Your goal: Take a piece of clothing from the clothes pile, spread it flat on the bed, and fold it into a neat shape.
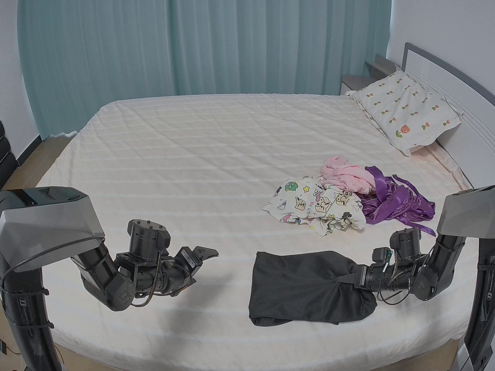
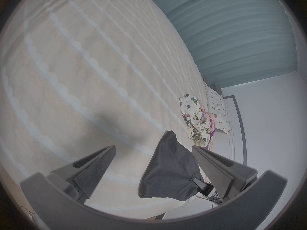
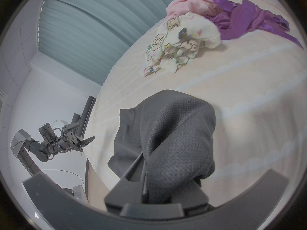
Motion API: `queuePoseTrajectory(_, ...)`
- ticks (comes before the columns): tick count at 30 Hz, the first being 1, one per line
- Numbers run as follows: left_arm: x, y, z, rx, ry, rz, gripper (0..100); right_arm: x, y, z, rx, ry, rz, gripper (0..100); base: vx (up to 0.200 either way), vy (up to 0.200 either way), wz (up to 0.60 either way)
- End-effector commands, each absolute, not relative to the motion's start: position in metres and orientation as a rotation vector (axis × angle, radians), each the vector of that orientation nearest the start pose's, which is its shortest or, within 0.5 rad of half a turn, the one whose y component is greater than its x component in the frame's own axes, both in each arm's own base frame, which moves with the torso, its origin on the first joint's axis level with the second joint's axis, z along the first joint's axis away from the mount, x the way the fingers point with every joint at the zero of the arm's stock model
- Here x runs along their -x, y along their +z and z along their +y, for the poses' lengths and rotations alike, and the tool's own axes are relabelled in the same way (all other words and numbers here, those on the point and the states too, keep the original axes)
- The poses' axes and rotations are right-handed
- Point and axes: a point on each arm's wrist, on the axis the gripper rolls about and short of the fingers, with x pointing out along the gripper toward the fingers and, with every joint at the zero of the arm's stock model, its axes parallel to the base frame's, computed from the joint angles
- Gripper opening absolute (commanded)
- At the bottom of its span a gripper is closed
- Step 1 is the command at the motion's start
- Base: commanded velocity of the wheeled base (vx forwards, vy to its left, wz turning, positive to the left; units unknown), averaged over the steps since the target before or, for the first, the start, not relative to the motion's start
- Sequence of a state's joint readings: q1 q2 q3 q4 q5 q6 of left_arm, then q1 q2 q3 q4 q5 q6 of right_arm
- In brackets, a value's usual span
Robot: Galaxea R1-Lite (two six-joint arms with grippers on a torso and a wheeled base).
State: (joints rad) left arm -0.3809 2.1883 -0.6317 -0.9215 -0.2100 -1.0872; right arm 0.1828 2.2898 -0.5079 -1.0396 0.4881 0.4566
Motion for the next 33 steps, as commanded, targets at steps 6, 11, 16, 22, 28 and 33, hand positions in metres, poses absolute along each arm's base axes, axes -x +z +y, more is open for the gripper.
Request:
queuePoseTrajectory(6,-0.308,0.009,-0.129,0.961,-0.161,0.885,100,-0.302,-0.027,0.066,-0.532,0.454,0.873,0,0.0,-0.2,0.0)
queuePoseTrajectory(11,-0.308,0.009,-0.129,0.958,-0.163,0.885,100,-0.302,-0.03,0.069,-0.526,0.461,0.881,0,0.0,-0.08,0.0)
queuePoseTrajectory(16,-0.308,0.008,-0.129,0.957,-0.161,0.887,100,-0.302,-0.031,0.07,-0.525,0.463,0.885,100,0.0,0.0,0.0)
queuePoseTrajectory(22,-0.308,0.008,-0.129,0.957,-0.162,0.886,100,-0.306,-0.028,0.065,-0.517,0.416,0.857,100,0.0,0.0,0.0)
queuePoseTrajectory(28,-0.308,0.007,-0.129,0.957,-0.161,0.887,100,-0.321,-0.026,0.046,-0.577,0.341,0.819,100,0.0,0.0,0.0)
queuePoseTrajectory(33,-0.308,0.008,-0.129,0.957,-0.162,0.886,100,-0.331,-0.037,0.022,-0.632,0.259,0.814,100,0.0,0.0,0.0)
